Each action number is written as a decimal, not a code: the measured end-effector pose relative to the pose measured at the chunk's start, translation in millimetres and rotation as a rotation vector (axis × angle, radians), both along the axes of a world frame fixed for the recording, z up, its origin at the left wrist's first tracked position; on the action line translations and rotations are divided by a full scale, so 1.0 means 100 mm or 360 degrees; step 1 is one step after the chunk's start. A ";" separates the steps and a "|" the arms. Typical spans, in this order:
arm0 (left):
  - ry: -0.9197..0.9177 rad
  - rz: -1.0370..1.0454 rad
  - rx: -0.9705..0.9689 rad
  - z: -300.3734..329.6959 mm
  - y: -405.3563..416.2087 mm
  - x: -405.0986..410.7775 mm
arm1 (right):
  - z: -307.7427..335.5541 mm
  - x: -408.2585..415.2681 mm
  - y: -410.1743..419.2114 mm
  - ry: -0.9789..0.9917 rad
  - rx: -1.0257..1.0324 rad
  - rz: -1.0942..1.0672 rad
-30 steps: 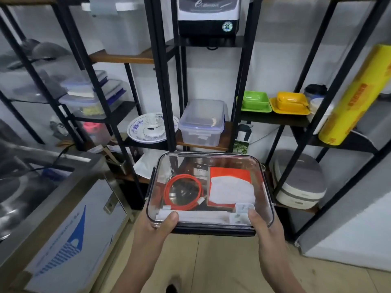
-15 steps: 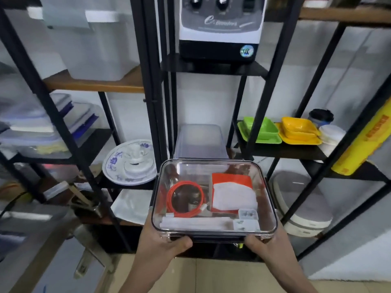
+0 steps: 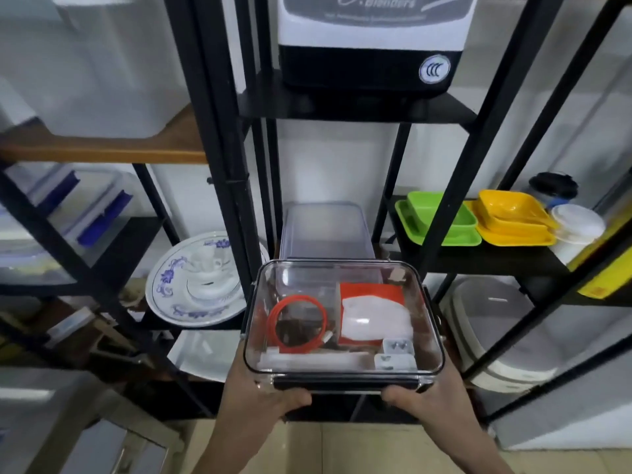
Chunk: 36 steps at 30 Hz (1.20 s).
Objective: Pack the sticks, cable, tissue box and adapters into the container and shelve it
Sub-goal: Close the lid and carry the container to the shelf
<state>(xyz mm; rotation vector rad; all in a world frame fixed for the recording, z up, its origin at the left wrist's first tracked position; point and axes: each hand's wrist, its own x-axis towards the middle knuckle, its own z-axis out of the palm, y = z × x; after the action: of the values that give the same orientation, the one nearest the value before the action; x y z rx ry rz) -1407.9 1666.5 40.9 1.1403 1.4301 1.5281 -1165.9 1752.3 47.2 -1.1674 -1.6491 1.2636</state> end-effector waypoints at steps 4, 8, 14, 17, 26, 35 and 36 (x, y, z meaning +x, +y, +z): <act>0.0045 0.0029 -0.0053 -0.09 0.19 0.05 | -0.11 0.04 0.24 -0.0036 -0.0056 -0.0018; 0.0012 0.0017 -0.0079 -0.04 0.31 0.11 | -0.19 0.05 0.39 -0.0031 -0.0115 0.0034; -0.0040 0.0002 -0.0055 0.11 0.46 0.21 | -0.23 0.04 0.57 -0.0056 -0.0161 0.0129; 0.0097 0.0103 -0.0072 0.02 0.51 0.10 | -0.21 0.00 0.65 -0.0067 -0.0119 0.0144; 0.0124 0.0131 -0.0254 -0.13 0.64 -0.13 | -0.18 -0.11 0.73 -0.0051 -0.0079 0.0128; 0.0128 0.0463 -0.0249 -0.10 0.67 -0.22 | -0.14 -0.19 0.62 -0.0108 0.0179 -0.0141; 0.0130 0.0484 -0.0245 -0.09 0.67 -0.22 | -0.14 -0.19 0.61 -0.0136 0.0240 -0.0202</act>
<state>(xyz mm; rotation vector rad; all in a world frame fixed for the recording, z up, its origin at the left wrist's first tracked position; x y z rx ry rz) -1429.5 1733.4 31.5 0.9336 1.8097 1.5552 -1185.2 1812.8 33.7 -1.2266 -1.6733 1.0050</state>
